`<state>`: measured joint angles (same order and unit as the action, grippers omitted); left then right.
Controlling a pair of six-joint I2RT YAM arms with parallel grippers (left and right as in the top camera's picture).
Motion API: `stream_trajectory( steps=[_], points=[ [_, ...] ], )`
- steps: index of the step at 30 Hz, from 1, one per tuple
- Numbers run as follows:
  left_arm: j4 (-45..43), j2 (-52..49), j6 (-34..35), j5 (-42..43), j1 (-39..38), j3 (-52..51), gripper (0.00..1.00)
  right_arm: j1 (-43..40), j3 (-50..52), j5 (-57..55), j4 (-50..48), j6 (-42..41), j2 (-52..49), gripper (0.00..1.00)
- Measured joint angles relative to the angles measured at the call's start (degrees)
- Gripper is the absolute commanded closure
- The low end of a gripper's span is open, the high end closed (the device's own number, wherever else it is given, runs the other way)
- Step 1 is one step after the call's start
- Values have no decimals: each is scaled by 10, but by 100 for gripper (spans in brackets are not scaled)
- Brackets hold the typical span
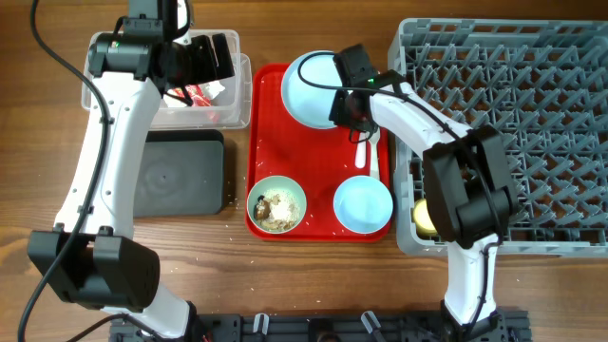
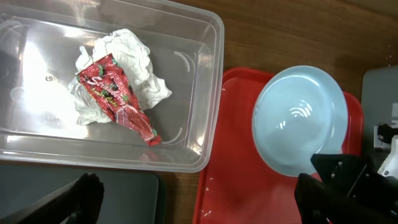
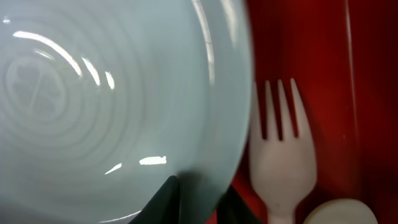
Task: Sort waste into correct bins and load items into the dishwasher rack
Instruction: 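Grasp the light-blue plate edge with right gripper and lift it, then carry the plate with right gripper and stand it upright in the rack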
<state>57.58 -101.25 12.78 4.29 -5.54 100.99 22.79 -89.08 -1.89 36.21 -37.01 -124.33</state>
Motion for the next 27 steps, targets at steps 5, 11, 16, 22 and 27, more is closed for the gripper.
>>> stream_trajectory(
  steps=[5,11,16,22,27],
  points=[
    [0,0,0,0,0,0,0,0,-2,0,-10,10,-1,96],
    [0,0,0,0,0,0,0,0,-3,5,9,44,3,96],
    [0,0,0,0,0,0,0,0,-3,8,71,83,74,96],
    [0,0,0,0,0,0,0,-32,-3,-16,131,111,289,96],
    [0,0,0,0,0,0,0,-85,-3,-38,184,128,340,96]
  ],
)
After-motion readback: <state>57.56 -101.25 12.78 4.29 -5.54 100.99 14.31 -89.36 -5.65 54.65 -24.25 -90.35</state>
